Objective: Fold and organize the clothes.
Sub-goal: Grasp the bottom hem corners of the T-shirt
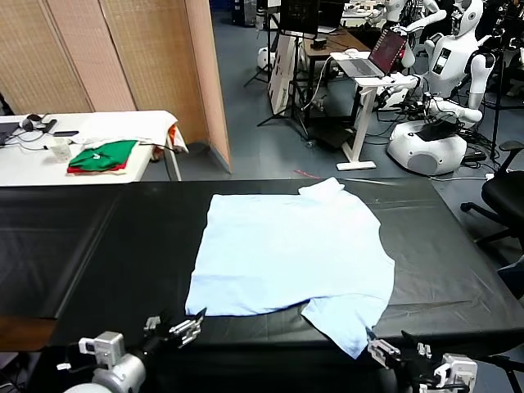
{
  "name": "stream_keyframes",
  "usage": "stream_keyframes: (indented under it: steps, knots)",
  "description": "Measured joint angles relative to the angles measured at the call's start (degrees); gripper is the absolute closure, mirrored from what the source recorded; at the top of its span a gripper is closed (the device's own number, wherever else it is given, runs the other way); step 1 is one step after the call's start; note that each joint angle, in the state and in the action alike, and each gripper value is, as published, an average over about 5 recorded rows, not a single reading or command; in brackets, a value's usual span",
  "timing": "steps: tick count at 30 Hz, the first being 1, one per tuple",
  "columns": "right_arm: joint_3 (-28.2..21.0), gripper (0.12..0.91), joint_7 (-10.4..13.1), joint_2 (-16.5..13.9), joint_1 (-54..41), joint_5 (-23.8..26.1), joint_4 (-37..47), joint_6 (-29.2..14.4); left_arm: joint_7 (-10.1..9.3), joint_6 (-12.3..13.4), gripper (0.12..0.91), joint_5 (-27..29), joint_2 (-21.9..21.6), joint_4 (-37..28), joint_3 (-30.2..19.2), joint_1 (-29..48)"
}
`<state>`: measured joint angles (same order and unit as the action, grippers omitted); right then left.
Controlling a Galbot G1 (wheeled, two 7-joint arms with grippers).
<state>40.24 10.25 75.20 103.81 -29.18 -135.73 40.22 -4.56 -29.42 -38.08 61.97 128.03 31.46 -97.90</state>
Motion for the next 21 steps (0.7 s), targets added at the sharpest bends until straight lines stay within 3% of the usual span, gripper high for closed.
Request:
stream_keyframes:
  steps: [7, 11, 14, 21]
  knots:
    - [-1.92, 0.123, -0.20, 0.30, -1.51, 2.38, 1.30, 0.15, -0.60, 0.51, 0.123, 1.98, 0.79, -1.62, -1.42, 1.30]
    - [-3.27, 0.222, -0.28, 0.67, -1.91, 3.52, 2.20, 0.15, -0.96, 1.12, 0.135, 2.42, 1.24, -2.87, -2.05, 1.84]
    - [-4.08, 0.352, -0.26, 0.78, -1.92, 3.78, 2.66, 0.16, -1.18, 1.64, 0.231, 2.58, 1.40, -3.62, -2.13, 1.91]
    - [-4.75, 0.801, -0.15, 0.96, -1.18, 3.76, 2.43, 0.03, -1.45, 1.93, 0.670, 2.96, 1.69, -3.55, -2.20, 1.06]
